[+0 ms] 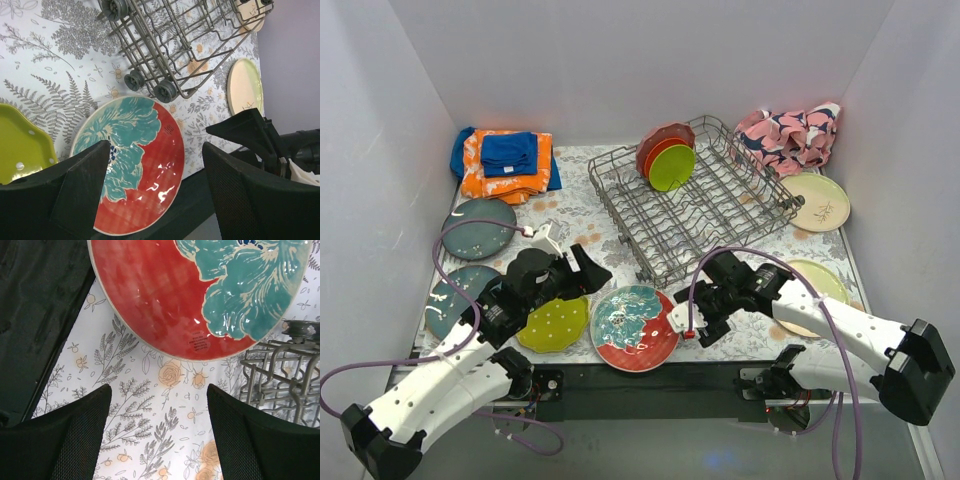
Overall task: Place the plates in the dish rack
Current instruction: Grab a plate with the right arm
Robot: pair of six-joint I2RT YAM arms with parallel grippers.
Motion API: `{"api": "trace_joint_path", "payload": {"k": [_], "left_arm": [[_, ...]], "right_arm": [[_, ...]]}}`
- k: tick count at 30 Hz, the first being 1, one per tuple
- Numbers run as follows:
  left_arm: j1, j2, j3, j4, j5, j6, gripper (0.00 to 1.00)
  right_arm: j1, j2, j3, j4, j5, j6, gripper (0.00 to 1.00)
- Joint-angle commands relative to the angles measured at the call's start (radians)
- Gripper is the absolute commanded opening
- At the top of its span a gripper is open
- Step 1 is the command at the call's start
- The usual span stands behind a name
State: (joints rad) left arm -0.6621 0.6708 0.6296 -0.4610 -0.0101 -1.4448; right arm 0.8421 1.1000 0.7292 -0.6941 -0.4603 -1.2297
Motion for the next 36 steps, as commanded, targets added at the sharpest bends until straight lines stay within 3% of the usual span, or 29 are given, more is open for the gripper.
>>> {"api": "trace_joint_path", "payload": {"k": [1,6,8,15,20,23,29,36], "left_arm": [[0.006,-0.016,-0.005,-0.047,0.042,-0.11,0.72],[0.006,-0.071,-0.027,-0.053,0.03,-0.207,0.72],[0.006,-0.085,-0.03,-0.053,0.038,-0.23,0.72],[0.006,-0.138,-0.06,-0.105,0.027,-0.316,0.72],[0.006,-0.194,-0.079,-0.148,-0.013,-0.341,0.72],[0.006,-0.214,-0.088,-0.162,-0.014,-0.351,0.72],[0.006,-0.234,-0.1,-0.174,-0.019,-0.362,0.72],[0.006,-0.234,-0.123,-0.166,-0.022,-0.381,0.72]], "right_arm": [[0.052,-0.026,0.007,0.008,0.103,-0.017,0.82],[0.15,-0.11,-0.063,0.106,0.159,-0.054,0.86],[0.189,-0.155,-0.137,0.164,0.176,-0.092,0.97],[0.351,-0.348,-0.379,0.402,0.205,-0.163,0.98],[0.501,-0.253,-0.467,0.726,0.409,-0.03,0.98],[0.538,-0.125,-0.432,0.775,0.456,0.015,0.98],[0.558,-0.089,-0.465,0.866,0.456,0.016,0.91],[0.58,-0.081,-0.566,0.968,0.469,-0.008,0.74]]}}
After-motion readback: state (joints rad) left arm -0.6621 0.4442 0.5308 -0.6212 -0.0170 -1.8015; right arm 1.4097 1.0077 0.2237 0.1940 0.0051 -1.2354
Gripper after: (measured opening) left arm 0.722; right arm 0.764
